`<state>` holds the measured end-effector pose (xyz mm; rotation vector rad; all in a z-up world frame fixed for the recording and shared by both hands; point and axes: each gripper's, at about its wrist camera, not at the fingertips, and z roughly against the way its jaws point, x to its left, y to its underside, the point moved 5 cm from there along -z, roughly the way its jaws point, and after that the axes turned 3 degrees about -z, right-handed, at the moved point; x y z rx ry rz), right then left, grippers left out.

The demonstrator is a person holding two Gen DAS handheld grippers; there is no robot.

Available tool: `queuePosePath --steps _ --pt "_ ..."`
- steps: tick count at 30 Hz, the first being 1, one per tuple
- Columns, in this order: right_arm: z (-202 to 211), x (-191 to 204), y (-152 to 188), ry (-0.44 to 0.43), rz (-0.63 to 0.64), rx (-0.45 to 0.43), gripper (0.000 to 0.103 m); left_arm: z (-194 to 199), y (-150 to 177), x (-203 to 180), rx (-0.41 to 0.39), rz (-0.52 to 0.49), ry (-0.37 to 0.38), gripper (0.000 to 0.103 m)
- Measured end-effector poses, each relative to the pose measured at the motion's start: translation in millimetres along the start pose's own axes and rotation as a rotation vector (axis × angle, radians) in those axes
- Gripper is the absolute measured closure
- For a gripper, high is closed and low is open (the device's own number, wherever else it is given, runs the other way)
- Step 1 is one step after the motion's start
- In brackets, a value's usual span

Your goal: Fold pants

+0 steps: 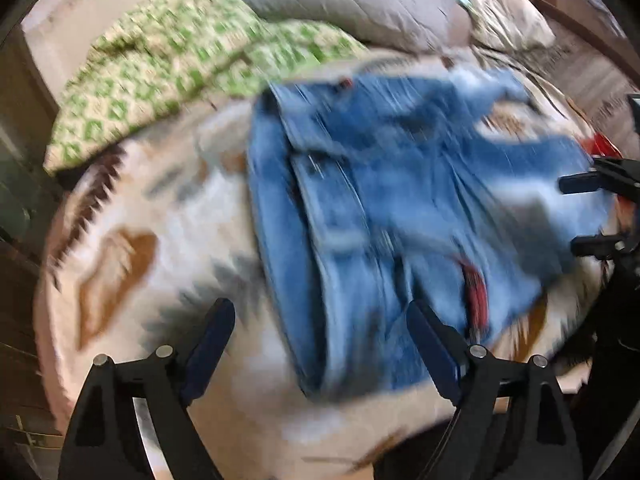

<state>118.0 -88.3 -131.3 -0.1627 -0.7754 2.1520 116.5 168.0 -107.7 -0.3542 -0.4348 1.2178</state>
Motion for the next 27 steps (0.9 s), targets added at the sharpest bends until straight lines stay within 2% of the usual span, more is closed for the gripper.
queuePosePath --steps 2,6,13,16,20,23,27 --pt "18 -23 -17 0.043 -0.023 -0.058 0.026 0 -25 7 -0.027 0.030 -0.027 0.015" --pt "31 -62 -56 0.147 -0.043 -0.116 0.026 -9 -79 21 -0.061 0.094 -0.069 0.015" --pt "16 -112 -129 0.260 0.017 -0.113 0.026 -52 -157 35 -0.029 0.144 -0.139 0.015" --pt "-12 -127 -161 0.264 0.057 -0.080 0.026 -82 -178 43 -0.002 0.180 -0.123 0.015" --pt "-73 -147 -197 0.218 0.137 0.033 0.026 -130 -199 51 0.066 0.206 -0.095 0.015" --pt "-116 -157 -205 0.209 0.189 0.101 0.026 -163 -204 57 0.121 0.197 -0.134 0.015" --pt "-173 -171 -202 0.215 0.216 0.186 0.026 -191 -205 60 0.157 0.197 -0.104 0.017"
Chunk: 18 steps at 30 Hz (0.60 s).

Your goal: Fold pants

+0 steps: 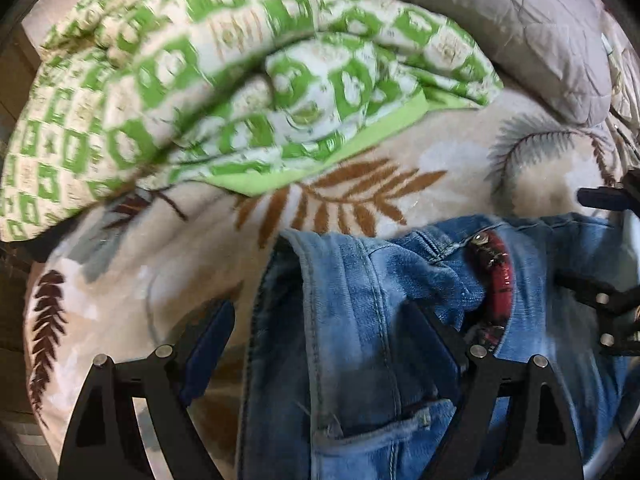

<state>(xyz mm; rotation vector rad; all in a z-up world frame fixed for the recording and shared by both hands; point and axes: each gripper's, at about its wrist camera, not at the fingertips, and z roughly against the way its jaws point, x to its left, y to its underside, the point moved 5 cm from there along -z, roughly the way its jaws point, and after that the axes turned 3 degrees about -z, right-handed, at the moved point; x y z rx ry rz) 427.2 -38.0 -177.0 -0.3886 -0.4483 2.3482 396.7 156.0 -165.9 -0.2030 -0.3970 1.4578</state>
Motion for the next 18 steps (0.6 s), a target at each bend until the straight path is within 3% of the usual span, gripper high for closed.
queuePosePath --steps 1,2,3,4,5,6,9,11,13,14,15,16,17,18 --pt "-9 0 1 -0.012 -0.002 0.011 0.026 -1 -1 -1 -0.015 -0.004 0.016 0.024" --pt "-15 -1 1 -0.045 -0.023 0.001 0.027 -1 -2 -1 -0.025 -0.012 0.024 0.053" --pt "-14 -3 1 -0.071 -0.051 -0.015 0.036 1 -5 0 -0.043 -0.035 0.009 0.075" --pt "-15 -6 0 -0.131 -0.098 -0.016 0.046 2 -8 -2 -0.045 -0.038 0.058 0.087" --pt "-13 -7 -2 -0.150 -0.117 -0.029 0.069 3 -11 0 -0.038 -0.017 0.074 0.087" --pt "-11 -8 -4 -0.136 -0.114 -0.042 0.080 9 -13 3 -0.056 0.001 0.061 0.088" --pt "3 -1 -17 -0.095 -0.085 -0.104 0.087 35 -19 26 -0.143 0.077 0.006 0.088" --pt "14 1 -33 -0.101 -0.119 -0.182 0.086 35 -17 36 -0.124 0.085 -0.011 0.088" --pt "14 2 -43 -0.055 -0.143 -0.204 0.082 20 -11 34 -0.046 0.039 -0.019 0.079" --pt "9 3 -45 -0.036 -0.155 -0.173 0.069 14 -7 33 -0.023 0.016 -0.033 0.066" --pt "2 2 -43 -0.015 -0.166 -0.119 0.044 14 -2 34 -0.020 0.008 -0.064 0.038" --pt "0 2 -39 0.007 -0.177 -0.089 0.035 17 1 34 -0.030 0.015 -0.088 0.024" --pt "5 -2 -33 0.019 -0.191 -0.088 0.032 29 4 35 -0.076 0.034 -0.100 0.011" --pt "12 -6 -27 0.010 -0.203 -0.105 0.032 39 7 34 -0.107 0.036 -0.099 0.011"
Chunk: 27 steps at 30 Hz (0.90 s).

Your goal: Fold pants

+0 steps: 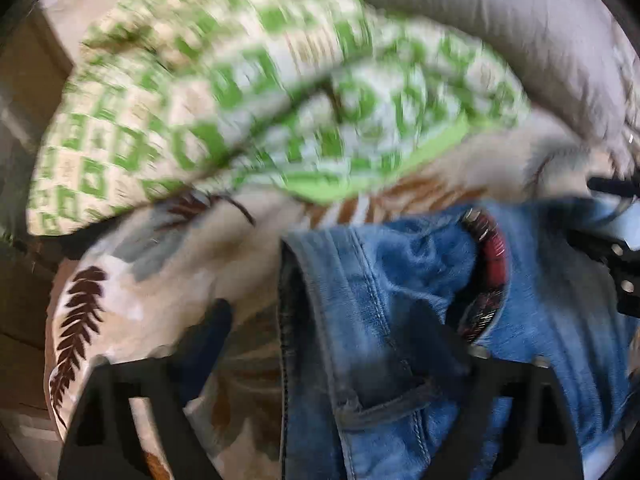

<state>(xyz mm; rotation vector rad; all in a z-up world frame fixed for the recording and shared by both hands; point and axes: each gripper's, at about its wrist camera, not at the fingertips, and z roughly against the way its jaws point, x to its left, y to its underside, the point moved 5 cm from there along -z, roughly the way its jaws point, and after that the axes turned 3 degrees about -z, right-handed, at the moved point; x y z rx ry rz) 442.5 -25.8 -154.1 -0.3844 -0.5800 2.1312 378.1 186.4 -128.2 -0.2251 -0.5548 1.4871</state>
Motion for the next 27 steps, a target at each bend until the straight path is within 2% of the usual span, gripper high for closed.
queuePosePath --steps 5,8,11,14,19,24,27 --pt "80 -53 45 -0.059 -0.181 -0.083 0.029 48 -2 -35 -0.080 -0.097 0.022 0.011" --pt "132 -92 95 -0.015 -0.241 -0.127 0.028 70 0 -84 -0.109 -0.195 0.053 0.010" --pt "162 -128 146 0.061 -0.283 -0.104 0.028 83 -1 -138 -0.140 -0.285 0.056 0.010" --pt "182 -163 202 0.111 -0.350 -0.072 0.028 92 0 -189 -0.165 -0.328 0.097 0.010" --pt "186 -205 245 0.179 -0.348 -0.025 0.028 101 9 -279 -0.209 -0.441 0.155 0.010" --pt "161 -232 249 0.197 -0.317 0.035 0.028 84 12 -337 -0.218 -0.575 0.155 0.010" --pt "133 -245 240 0.179 -0.306 0.068 0.028 63 10 -353 -0.202 -0.607 0.148 0.010"
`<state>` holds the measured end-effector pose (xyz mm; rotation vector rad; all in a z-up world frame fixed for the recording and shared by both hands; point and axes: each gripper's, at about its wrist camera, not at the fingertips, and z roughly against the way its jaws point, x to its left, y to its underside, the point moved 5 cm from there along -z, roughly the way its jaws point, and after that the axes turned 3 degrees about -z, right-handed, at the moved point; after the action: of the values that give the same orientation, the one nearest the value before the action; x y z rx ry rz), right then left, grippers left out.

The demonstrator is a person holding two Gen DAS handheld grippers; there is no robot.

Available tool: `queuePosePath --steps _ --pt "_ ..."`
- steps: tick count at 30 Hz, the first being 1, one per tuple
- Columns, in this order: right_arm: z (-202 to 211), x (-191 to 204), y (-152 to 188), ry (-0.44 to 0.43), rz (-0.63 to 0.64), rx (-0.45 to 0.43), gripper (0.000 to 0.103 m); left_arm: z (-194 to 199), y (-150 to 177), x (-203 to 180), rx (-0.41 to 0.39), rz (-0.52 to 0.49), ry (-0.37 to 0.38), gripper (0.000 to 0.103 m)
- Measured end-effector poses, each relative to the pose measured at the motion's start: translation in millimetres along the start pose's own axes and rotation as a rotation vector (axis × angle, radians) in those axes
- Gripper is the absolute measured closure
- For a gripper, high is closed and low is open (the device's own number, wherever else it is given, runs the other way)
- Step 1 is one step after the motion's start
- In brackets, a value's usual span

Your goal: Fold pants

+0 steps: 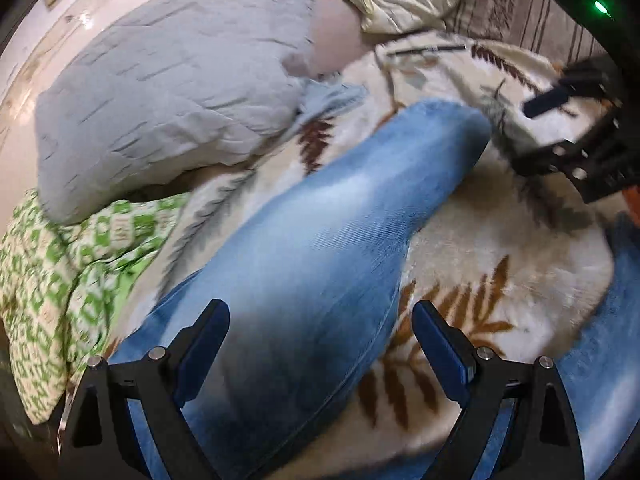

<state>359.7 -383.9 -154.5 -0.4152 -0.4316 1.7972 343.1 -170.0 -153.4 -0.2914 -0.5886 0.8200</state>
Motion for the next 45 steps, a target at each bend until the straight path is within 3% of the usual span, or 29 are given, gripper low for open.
queuePosePath --steps 4,5,6,7,8,9,13,16,18,19,20,21,23,24,27,30,33,39,45 --pt "-38 4 -15 -0.023 0.034 0.011 0.028 -25 -3 8 0.004 0.025 0.005 0.015" --pt "-43 6 -19 -0.053 0.036 -0.005 0.028 -28 -3 11 -0.002 0.037 0.026 0.036" --pt "-44 8 -22 -0.079 0.037 -0.012 0.032 -31 -2 15 0.006 0.059 0.079 0.070" --pt "-45 13 -26 -0.130 0.034 -0.032 0.040 -32 -1 17 0.016 0.078 0.116 0.081" --pt "-44 16 -28 -0.162 0.035 -0.037 0.066 -32 0 21 0.020 0.091 0.134 0.090" --pt "-42 21 -31 -0.190 0.041 -0.035 0.077 -28 -1 26 0.005 0.096 0.149 0.095" --pt "-5 32 -36 -0.257 0.048 -0.070 0.084 10 -3 39 -0.071 0.125 0.240 0.095" --pt "43 27 -32 -0.295 0.038 -0.066 0.084 44 -9 40 -0.143 0.124 0.315 0.094" --pt "76 19 -25 -0.328 0.012 -0.032 0.084 50 -13 28 -0.137 0.122 0.379 0.083" --pt "82 14 -19 -0.347 -0.017 0.015 0.083 44 -14 17 -0.097 0.121 0.411 0.071" --pt "80 8 -14 -0.358 -0.051 0.077 0.079 34 -14 6 -0.040 0.112 0.435 0.028" --pt "74 2 -5 -0.324 -0.073 0.130 0.059 21 -12 -10 0.037 0.084 0.411 0.006" --pt "59 -12 8 -0.170 -0.095 0.202 0.015 18 -11 -27 0.028 0.027 0.291 0.006" --pt "56 -19 19 -0.090 -0.106 0.209 0.015 23 -12 -31 0.006 0.014 0.279 0.006" --pt "67 -21 38 -0.161 -0.160 0.190 0.015 35 -13 -36 0.002 -0.009 0.285 0.006" --pt "76 -21 52 -0.138 -0.161 0.185 0.015 51 -15 -27 -0.026 -0.030 0.246 0.006" --pt "80 -32 58 -0.173 -0.223 0.168 0.015 60 -16 -10 -0.043 0.003 0.237 0.006" --pt "79 -61 47 -0.321 -0.470 0.100 0.015 53 -24 24 -0.068 -0.006 0.207 0.006" --pt "48 -65 18 -0.408 -0.560 0.130 0.015 10 -40 32 -0.032 -0.109 0.187 0.006"
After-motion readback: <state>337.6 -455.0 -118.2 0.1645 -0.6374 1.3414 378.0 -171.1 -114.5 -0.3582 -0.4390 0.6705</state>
